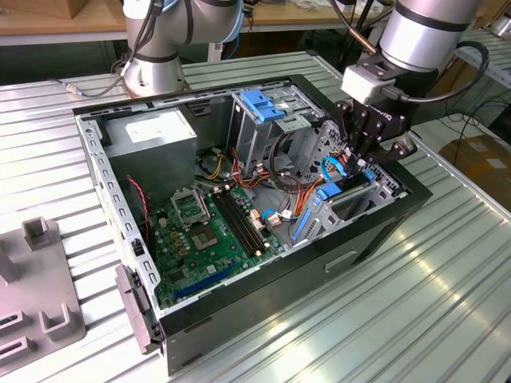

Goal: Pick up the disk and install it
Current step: 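Insert the second disk wire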

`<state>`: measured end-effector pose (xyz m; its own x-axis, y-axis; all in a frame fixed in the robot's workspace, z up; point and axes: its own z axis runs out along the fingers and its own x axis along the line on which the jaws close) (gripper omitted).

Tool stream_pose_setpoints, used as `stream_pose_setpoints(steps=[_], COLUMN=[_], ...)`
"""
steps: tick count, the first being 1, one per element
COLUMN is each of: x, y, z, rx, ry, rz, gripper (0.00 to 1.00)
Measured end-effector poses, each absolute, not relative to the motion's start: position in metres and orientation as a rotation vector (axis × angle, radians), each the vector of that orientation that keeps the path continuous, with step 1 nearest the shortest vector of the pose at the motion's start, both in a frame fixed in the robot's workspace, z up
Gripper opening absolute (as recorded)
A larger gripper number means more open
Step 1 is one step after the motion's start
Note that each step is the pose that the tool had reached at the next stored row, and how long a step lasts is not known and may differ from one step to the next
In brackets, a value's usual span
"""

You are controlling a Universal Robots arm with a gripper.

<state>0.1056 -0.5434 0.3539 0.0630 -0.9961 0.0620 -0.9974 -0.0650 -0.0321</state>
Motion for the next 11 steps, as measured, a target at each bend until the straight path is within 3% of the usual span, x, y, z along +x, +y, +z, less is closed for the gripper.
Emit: stream_pose_setpoints(steps=[11], x=[0.108], y=[-0.543], z=[0.344], rx=[2.276], ry=[-2.135], rz=[0.103], gripper=[0.10])
